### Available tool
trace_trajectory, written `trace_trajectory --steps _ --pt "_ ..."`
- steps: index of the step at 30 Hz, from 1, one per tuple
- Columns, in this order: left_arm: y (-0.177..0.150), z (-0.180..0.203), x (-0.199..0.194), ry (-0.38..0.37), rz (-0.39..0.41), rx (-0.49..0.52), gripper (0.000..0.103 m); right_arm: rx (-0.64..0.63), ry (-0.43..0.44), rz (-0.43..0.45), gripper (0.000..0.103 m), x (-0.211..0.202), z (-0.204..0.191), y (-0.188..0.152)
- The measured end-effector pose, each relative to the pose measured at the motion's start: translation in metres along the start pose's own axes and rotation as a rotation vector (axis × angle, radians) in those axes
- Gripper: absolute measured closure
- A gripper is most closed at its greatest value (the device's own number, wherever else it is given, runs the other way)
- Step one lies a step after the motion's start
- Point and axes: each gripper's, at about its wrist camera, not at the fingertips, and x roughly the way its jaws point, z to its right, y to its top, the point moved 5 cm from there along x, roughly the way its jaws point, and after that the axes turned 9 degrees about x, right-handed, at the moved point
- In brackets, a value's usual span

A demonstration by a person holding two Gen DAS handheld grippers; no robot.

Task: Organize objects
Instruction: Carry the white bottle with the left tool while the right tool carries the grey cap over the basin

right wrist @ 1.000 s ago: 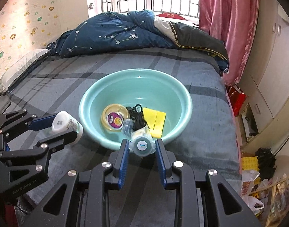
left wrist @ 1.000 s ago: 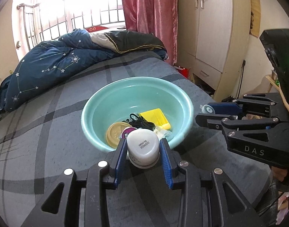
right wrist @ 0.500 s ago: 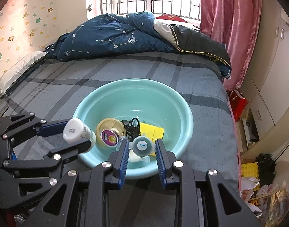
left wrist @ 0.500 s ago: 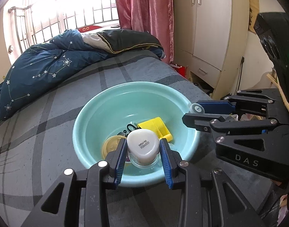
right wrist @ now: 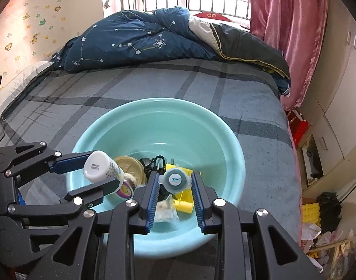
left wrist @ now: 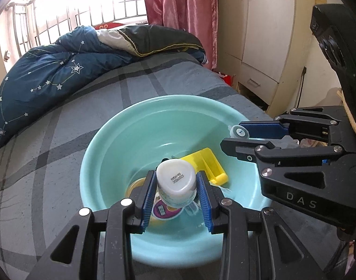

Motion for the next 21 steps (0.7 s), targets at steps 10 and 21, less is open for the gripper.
trace_trajectory --steps 10,21 --pt "0.0 -0.009 0.033 -0.015 -0.037 -0.002 0.065 0.001 0.004 -0.046 0.073 0.039 0.002 0.005" --pt "-0.003 -0.011 0.062 -0.029 -0.081 0.008 0.065 0.002 0.012 -0.082 0.073 0.072 0.003 0.011"
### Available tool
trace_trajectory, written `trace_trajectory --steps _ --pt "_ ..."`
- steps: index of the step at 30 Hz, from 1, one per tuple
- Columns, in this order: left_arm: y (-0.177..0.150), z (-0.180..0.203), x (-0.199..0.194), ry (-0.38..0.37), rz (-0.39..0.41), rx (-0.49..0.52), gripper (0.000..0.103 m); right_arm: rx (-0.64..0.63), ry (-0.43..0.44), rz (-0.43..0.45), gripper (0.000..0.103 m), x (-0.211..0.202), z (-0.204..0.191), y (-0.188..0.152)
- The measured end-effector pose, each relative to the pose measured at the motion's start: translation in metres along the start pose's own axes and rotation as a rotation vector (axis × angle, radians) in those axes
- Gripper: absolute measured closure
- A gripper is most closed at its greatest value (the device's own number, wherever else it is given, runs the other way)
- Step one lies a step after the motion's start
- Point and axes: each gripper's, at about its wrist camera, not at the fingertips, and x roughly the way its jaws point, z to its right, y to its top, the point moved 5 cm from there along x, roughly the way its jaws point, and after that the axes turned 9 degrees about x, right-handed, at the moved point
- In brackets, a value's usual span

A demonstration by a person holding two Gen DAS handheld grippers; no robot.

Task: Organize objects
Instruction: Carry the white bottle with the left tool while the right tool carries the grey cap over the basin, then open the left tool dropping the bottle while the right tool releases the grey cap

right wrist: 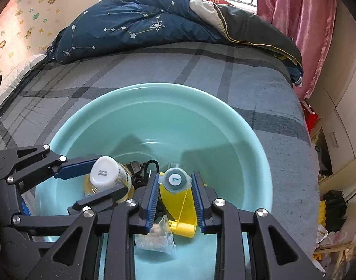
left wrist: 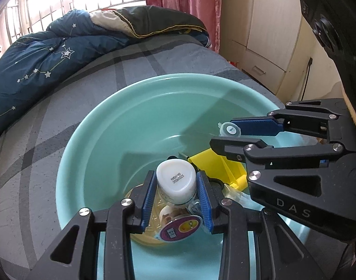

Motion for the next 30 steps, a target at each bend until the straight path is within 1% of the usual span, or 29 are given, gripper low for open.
trace_trajectory --steps 8,20,22,23,24,25,26,27,29,30 --pt "-0.002 0.0 0.009 -0.004 -0.024 0.013 0.065 0.012 0.004 -0.022 0.073 0.013 0.002 0.002" --pt "0.0 -0.002 0.008 0.002 -0.02 0.014 0.064 0.02 0.021 -0.033 0.073 0.016 0.0 0.002" --pt "0.0 -0.002 0.007 0.011 -0.019 0.013 0.054 0.018 0.017 -0.033 0.072 0.014 0.0 0.002" --pt "-0.001 -0.002 0.006 0.014 -0.02 0.011 0.038 0.018 0.018 -0.032 0.07 0.013 -0.001 0.002" --pt "0.0 -0.002 0.005 0.013 -0.019 0.009 0.026 0.019 0.017 -0.027 0.063 0.011 -0.001 0.002" --pt "0.0 -0.002 0.003 0.011 -0.014 0.004 0.022 0.02 0.018 -0.025 0.057 0.01 -0.001 0.002" --pt "0.001 -0.002 0.002 0.013 -0.009 0.0 0.012 0.022 0.018 -0.021 0.055 0.008 -0.002 0.003" --pt "0.002 -0.002 0.0 0.019 -0.004 -0.006 0.006 0.022 0.015 -0.018 0.051 0.007 -0.001 0.003" --pt "0.002 -0.004 -0.002 0.024 -0.002 -0.02 0.0 0.021 0.0 -0.015 0.037 0.006 -0.001 0.003" --pt "0.001 -0.004 -0.002 0.018 -0.002 -0.019 0.0 0.025 -0.009 -0.012 0.024 0.005 -0.001 0.004"
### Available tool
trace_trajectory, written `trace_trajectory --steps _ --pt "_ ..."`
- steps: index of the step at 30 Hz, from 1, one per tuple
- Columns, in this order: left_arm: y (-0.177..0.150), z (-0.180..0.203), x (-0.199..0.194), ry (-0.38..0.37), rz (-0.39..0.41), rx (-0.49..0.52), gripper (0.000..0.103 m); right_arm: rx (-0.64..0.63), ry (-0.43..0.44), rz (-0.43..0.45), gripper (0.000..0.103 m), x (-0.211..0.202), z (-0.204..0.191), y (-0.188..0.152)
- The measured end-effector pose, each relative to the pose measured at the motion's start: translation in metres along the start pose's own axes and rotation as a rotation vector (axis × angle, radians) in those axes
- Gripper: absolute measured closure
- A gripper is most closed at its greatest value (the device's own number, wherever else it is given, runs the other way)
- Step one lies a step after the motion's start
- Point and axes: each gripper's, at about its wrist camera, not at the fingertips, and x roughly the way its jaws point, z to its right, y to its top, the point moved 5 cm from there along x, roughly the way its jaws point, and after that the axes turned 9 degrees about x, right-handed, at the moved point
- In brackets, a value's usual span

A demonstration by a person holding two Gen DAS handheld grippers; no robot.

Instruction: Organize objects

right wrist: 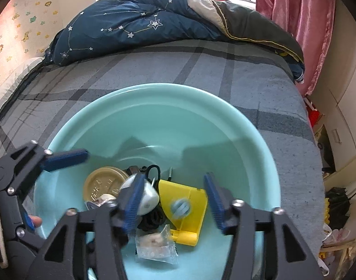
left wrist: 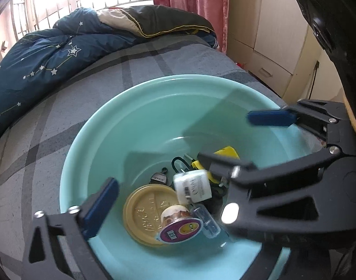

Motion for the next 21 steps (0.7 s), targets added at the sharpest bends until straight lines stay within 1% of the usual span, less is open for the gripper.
trace_trajectory --steps 1,3,8,12,21 --pt "0.0 0.0 -0.001 0.004 0.001 -0.002 0.0 0.005 -0.006 0.002 0.01 0.0 0.001 0.0" --pt "0.0 -0.001 -0.002 0.021 -0.001 0.0 0.0 0.013 -0.015 0.009 0.002 -0.002 0.003 0.001" --pt "0.0 0.0 -0.004 0.039 0.0 0.004 0.0 0.023 -0.033 -0.008 0.0 0.0 0.006 0.001" --pt "0.0 0.001 -0.009 0.037 0.008 -0.003 0.0 0.034 -0.035 -0.011 0.0 -0.004 0.007 0.0" --pt "-0.004 -0.001 -0.025 0.063 0.005 -0.049 0.0 0.073 -0.037 -0.026 0.0 -0.019 0.008 -0.003"
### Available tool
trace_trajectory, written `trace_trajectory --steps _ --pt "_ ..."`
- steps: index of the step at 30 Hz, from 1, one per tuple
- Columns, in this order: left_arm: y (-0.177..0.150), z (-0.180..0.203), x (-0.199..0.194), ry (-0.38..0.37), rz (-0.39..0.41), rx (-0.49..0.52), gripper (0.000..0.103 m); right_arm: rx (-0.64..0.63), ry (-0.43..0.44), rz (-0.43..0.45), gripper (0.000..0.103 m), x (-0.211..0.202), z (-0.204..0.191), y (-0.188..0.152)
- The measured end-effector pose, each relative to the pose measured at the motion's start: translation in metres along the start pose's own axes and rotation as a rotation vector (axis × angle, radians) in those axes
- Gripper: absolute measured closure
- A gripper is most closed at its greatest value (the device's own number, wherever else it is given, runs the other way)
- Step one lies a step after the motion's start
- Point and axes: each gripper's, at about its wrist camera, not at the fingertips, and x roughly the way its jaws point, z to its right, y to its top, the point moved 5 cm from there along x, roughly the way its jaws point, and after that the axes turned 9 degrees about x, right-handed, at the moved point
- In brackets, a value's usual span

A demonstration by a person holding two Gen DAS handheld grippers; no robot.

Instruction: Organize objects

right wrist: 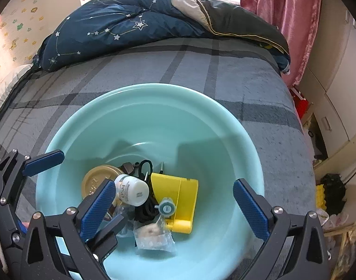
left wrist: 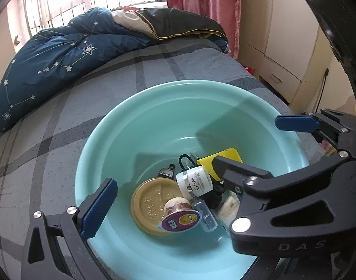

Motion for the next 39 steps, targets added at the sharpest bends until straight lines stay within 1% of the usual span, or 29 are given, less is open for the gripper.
trace_trajectory --steps 5,18,21,30,39 --pt "0.0 -0.003 -0.016 0.031 0.018 -0.031 0.0 0.014 -0.005 0.004 0.0 -0.015 -0.001 -0.002" --pt "-0.004 0.001 -0.053 0.057 0.024 -0.053 0.0 0.033 -0.04 -0.009 0.0 -0.06 -0.005 -0.011" --pt "-0.005 0.0 -0.062 0.072 0.028 -0.076 0.0 0.045 -0.052 -0.013 0.0 -0.069 -0.003 -0.013" --pt "-0.01 -0.002 -0.081 0.062 0.032 -0.099 0.0 0.061 -0.063 -0.03 0.0 -0.09 -0.004 -0.021" --pt "-0.023 0.005 -0.093 0.056 0.01 -0.096 0.0 0.061 -0.068 -0.053 0.0 -0.102 -0.008 -0.034"
